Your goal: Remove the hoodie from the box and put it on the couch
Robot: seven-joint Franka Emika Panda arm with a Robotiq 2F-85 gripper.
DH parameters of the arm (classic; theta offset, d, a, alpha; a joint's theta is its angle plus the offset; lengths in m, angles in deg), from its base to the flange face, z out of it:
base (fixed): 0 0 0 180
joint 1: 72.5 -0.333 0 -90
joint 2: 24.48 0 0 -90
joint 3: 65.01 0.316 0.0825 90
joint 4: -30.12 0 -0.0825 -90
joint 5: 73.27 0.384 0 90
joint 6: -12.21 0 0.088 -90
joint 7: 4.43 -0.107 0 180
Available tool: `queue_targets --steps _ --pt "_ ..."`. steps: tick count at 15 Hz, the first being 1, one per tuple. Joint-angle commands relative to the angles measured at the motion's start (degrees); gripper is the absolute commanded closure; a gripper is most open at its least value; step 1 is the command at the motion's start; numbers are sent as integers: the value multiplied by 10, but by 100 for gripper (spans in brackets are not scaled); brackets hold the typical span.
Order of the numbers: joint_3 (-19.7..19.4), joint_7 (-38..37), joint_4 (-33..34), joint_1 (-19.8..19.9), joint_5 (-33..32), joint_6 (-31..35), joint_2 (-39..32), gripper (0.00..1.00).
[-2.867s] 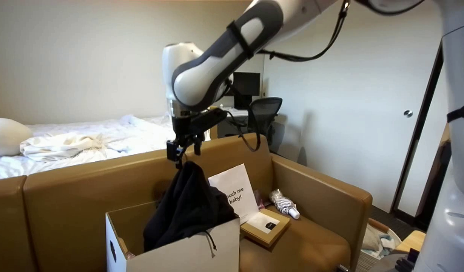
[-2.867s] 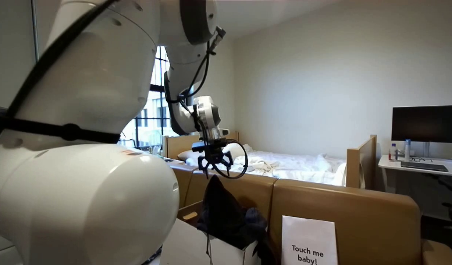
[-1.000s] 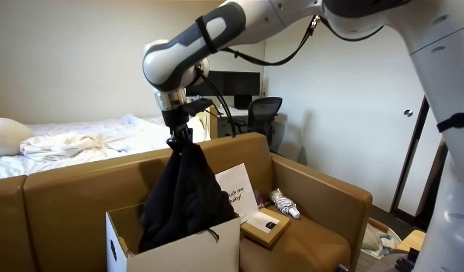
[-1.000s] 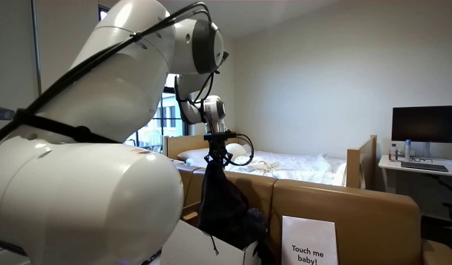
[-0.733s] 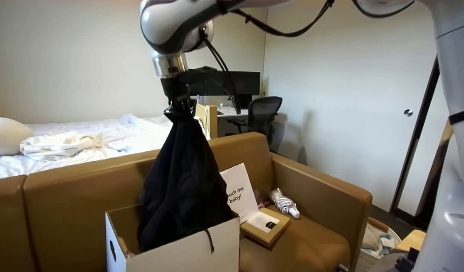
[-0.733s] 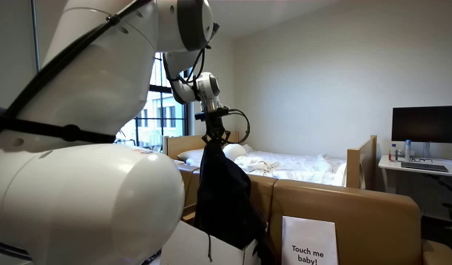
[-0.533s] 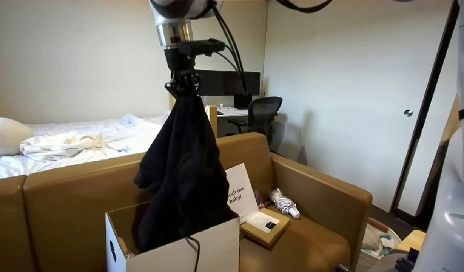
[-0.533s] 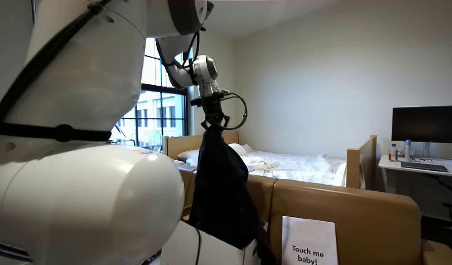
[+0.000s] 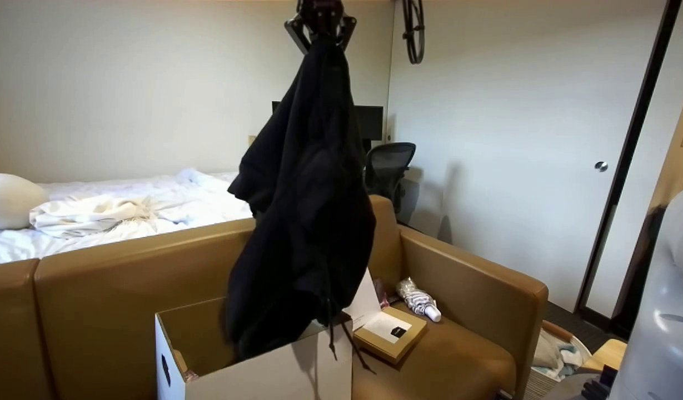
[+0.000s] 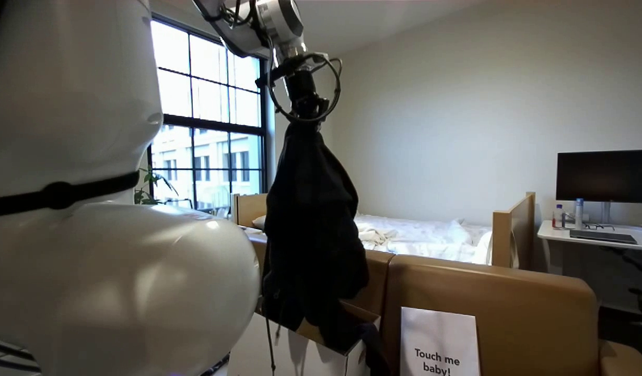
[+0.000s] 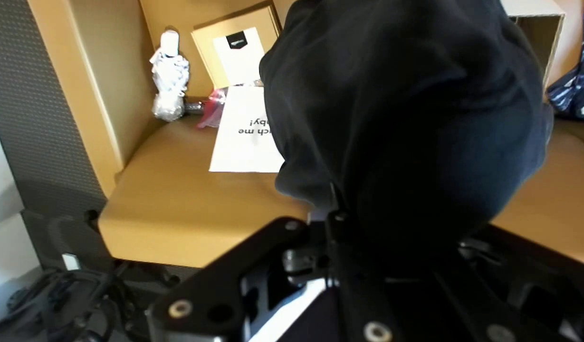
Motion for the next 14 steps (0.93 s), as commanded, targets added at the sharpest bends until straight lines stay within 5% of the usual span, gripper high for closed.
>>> queue_targets --steps 1,8,14 --pt "-11 -32 1 51 15 -37 79 93" --pt "-80 -13 68 178 -37 -53 129 93" --pt "-154 -13 144 272 -156 33 9 93"
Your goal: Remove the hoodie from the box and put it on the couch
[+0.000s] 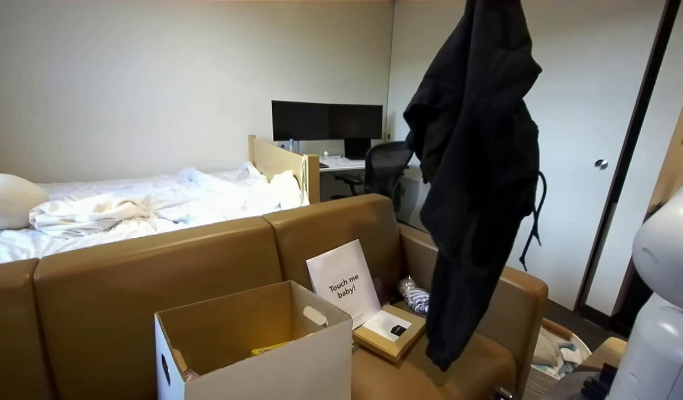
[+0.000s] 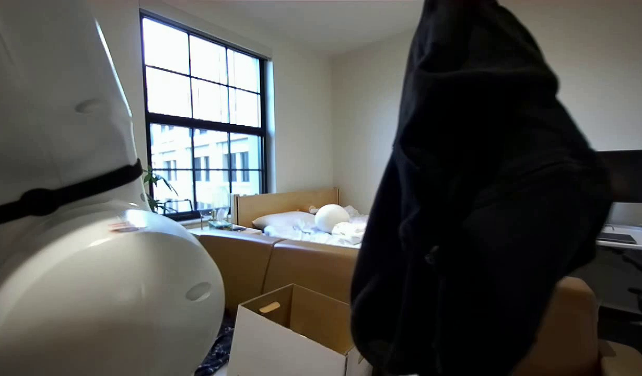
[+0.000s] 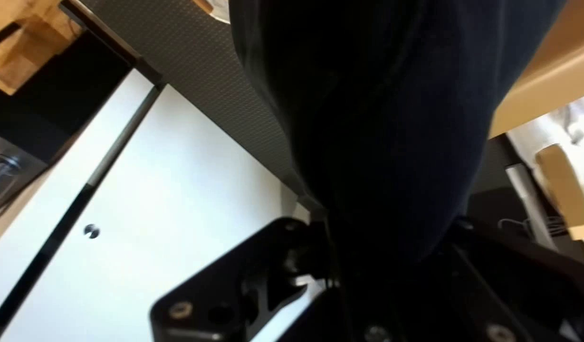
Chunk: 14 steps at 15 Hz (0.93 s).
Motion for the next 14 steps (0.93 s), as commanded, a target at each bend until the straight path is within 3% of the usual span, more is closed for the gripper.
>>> queue_targets --steps 1,4,10,11,14 --pt "-27 10 75 37 -62 47 -114 93" --pt "-45 39 122 30 -64 60 -195 93" --pt "-9 160 66 6 -30 78 -186 94" --pt "-4 182 68 6 -14 78 -186 64" --pt "4 256 59 8 33 83 -173 50"
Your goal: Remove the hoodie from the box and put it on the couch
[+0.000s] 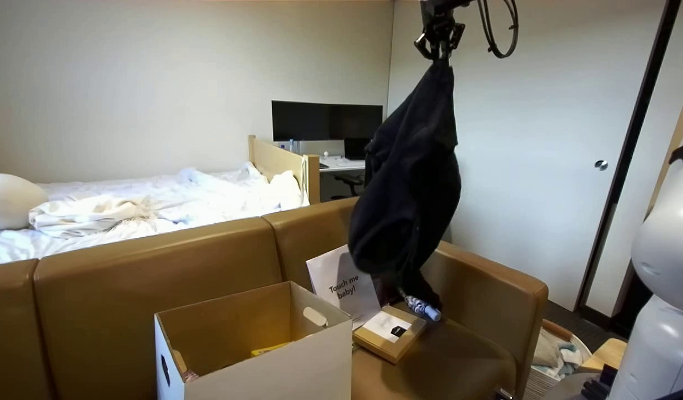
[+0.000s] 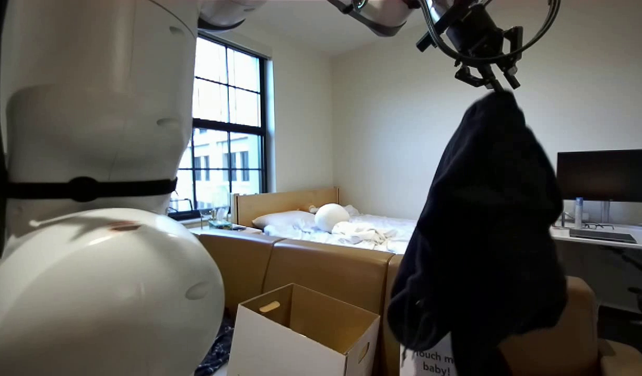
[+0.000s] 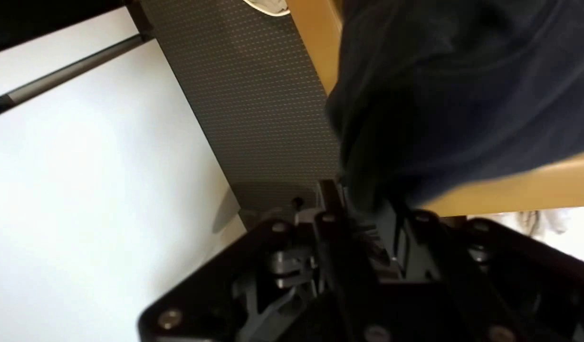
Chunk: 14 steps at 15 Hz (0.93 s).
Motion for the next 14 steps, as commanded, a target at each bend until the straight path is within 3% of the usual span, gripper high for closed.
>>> queue_targets --steps 1,6,8,13,14 --pt "5 105 -32 6 59 11 44 45" --pt "-2 223 -42 5 172 -47 92 13" --pt "-1 247 -74 -1 185 -69 122 2" --pt "1 284 -220 -13 209 -39 202 0" --pt "-12 296 -249 -31 221 -21 208 0"
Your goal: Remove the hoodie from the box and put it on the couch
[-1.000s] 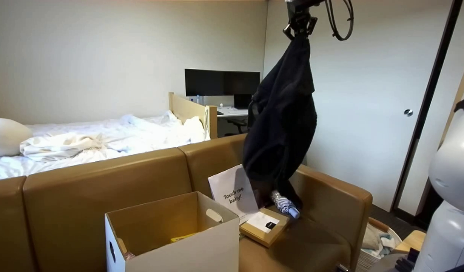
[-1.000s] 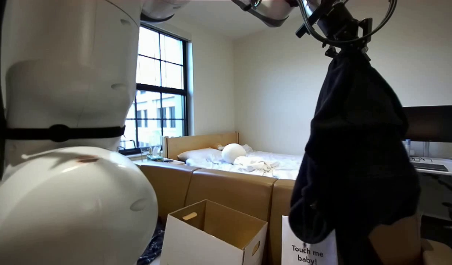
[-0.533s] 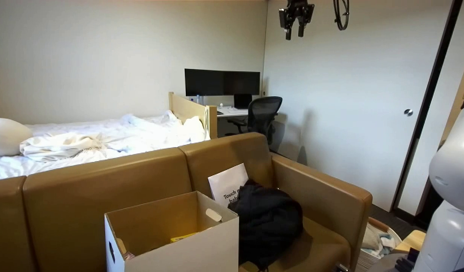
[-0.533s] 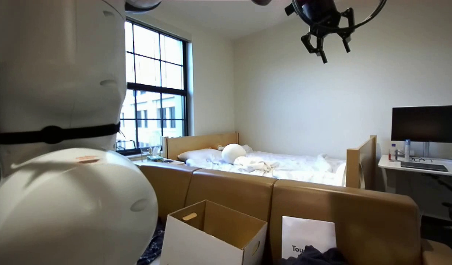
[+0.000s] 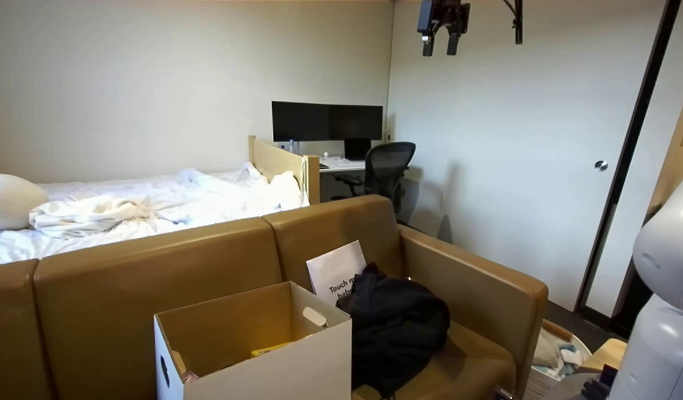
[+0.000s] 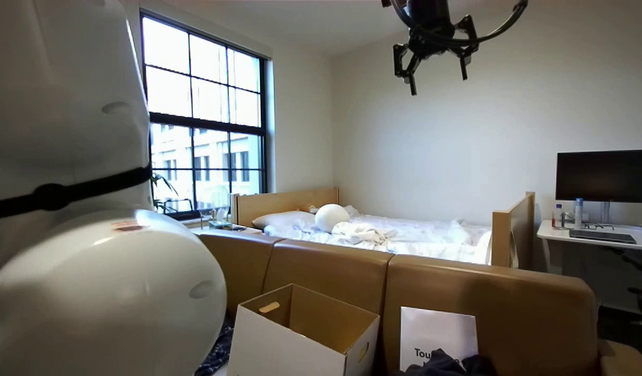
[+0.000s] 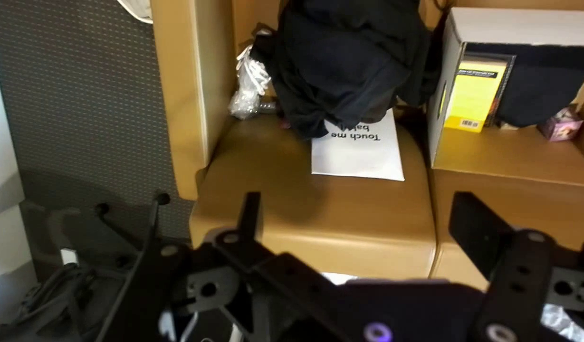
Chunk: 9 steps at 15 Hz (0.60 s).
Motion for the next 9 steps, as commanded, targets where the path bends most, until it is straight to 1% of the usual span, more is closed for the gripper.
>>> queue_targets --steps 1,3,5,7,9 --pt "-17 55 -141 -28 45 73 58 0" --pt "-19 69 -207 -43 54 141 65 0" --pt "-9 38 -268 -52 37 237 63 0" --pt "1 15 -300 -58 17 312 33 0" --pt "4 11 -312 -61 11 356 -8 0"
